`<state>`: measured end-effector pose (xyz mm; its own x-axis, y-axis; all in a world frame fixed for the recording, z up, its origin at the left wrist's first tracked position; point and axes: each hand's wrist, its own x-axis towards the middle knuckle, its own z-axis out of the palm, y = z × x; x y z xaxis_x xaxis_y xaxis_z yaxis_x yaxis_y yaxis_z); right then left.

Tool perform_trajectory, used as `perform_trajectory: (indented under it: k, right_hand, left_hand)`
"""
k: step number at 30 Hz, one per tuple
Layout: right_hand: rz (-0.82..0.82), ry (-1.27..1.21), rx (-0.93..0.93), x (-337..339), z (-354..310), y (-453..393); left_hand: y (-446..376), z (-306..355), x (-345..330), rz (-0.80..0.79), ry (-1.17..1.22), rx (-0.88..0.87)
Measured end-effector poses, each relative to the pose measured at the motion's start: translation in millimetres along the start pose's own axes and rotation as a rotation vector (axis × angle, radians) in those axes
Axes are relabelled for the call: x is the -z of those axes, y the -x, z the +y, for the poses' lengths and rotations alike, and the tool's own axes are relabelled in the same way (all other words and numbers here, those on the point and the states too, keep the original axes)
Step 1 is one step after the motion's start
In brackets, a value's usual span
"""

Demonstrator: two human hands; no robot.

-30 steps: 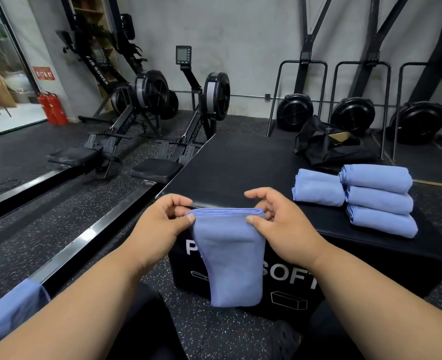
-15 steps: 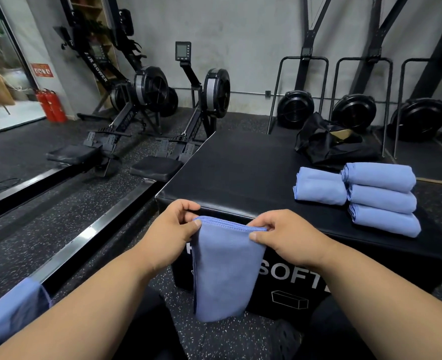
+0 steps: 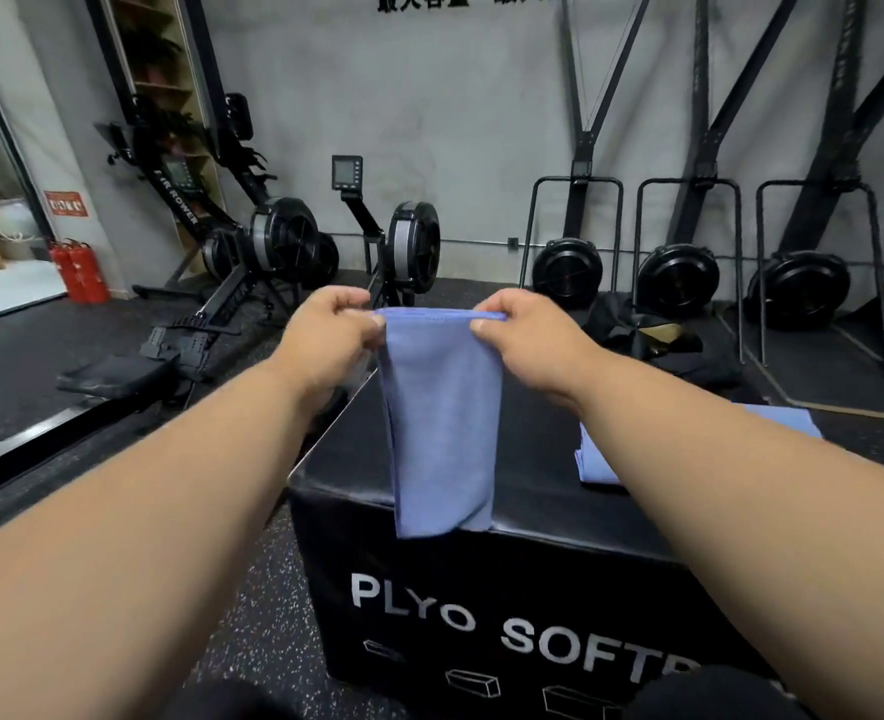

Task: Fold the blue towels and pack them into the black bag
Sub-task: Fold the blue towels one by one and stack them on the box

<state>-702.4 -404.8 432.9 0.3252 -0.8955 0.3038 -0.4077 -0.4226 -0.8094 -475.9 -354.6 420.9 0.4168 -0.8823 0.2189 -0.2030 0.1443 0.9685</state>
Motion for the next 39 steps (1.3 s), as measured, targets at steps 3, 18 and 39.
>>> perform_trajectory:
  k: [3,18,39]
  right_hand:
    - [0.101,0.027,0.160,18.6,-25.6,-20.7]
    - [-0.394,0.113,-0.233,-83.0,190.4,109.2]
    - [-0.140,0.013,-0.410,-117.4,228.0,56.3]
  left_hand:
    - [-11.5,38.9,2.4,0.028,0.098,-0.184]
    - [100.9,-213.2,-4.5,-0.267,-0.308,0.135]
    - [52.4,-269.0,-35.6,-0.119,-0.134,0.369]
